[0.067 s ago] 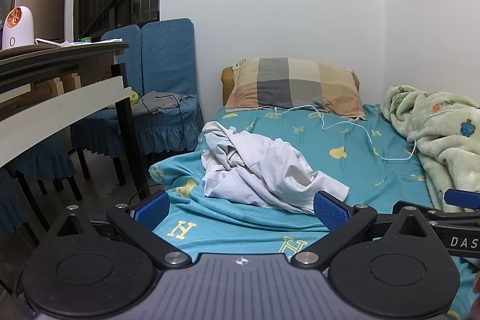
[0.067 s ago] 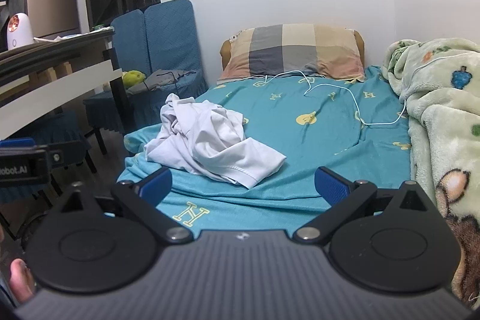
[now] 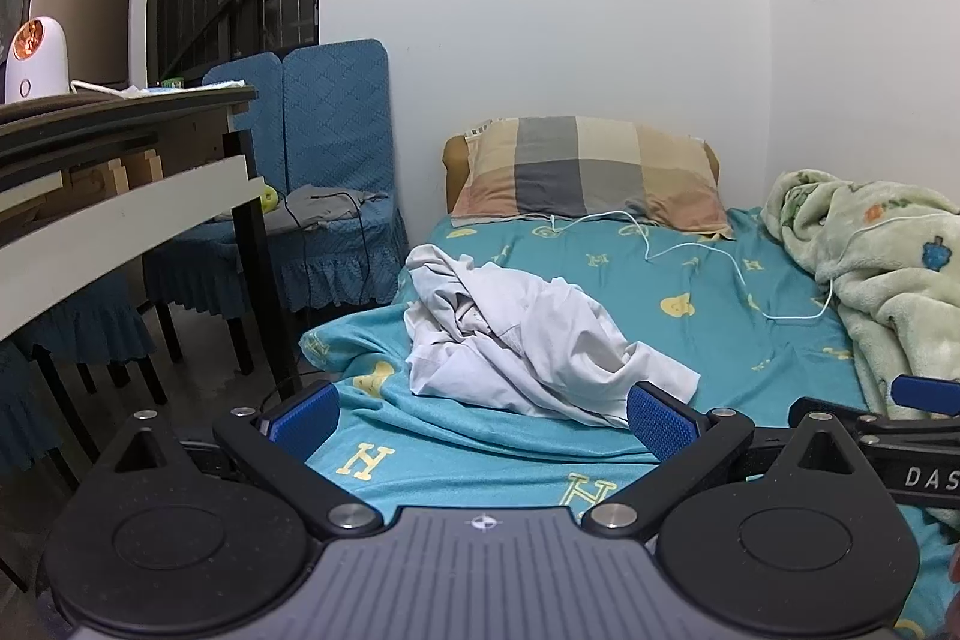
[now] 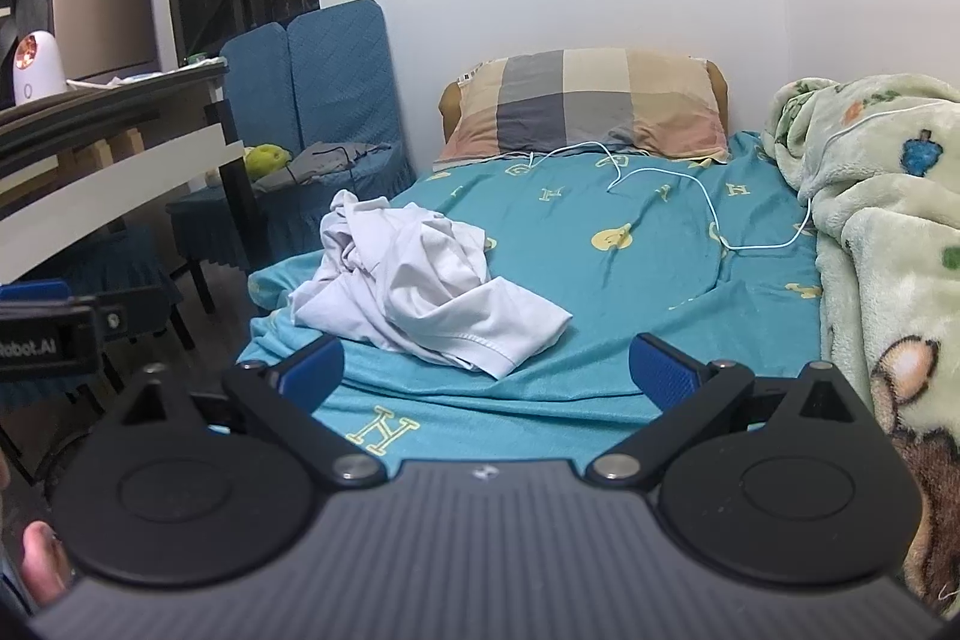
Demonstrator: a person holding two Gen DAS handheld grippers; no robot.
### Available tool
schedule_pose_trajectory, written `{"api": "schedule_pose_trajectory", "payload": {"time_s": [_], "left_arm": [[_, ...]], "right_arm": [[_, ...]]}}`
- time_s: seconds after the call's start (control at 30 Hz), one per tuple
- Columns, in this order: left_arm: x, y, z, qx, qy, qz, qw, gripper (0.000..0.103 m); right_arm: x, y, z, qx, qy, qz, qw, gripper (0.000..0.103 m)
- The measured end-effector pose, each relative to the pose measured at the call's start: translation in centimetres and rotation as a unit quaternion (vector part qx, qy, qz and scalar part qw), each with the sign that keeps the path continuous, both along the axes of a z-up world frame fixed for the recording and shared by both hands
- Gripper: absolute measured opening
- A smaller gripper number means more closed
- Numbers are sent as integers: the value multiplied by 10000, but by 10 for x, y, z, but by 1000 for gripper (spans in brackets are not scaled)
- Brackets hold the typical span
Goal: Fold clothes
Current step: 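Move both grippers toward the crumpled white T-shirt on the bed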
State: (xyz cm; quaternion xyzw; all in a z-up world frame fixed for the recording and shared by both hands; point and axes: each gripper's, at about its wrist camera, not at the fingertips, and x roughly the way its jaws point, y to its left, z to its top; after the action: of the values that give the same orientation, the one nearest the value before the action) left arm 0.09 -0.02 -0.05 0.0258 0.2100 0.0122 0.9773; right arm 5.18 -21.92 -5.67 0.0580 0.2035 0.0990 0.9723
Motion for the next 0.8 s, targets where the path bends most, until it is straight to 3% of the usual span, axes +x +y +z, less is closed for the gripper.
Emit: {"api": "schedule_pose_trajectory", "payload": {"time_s": [0.17,0.8], "left_arm": [[0,-5,-3,193,-35,-11,9998,103],[3,-12,-15,205,29,57,9998,103]], "right_arm": [[0,-2,1,115,-20,-3,9999,103],[-4,-16,6,232,-155,-91,9996,103]]}}
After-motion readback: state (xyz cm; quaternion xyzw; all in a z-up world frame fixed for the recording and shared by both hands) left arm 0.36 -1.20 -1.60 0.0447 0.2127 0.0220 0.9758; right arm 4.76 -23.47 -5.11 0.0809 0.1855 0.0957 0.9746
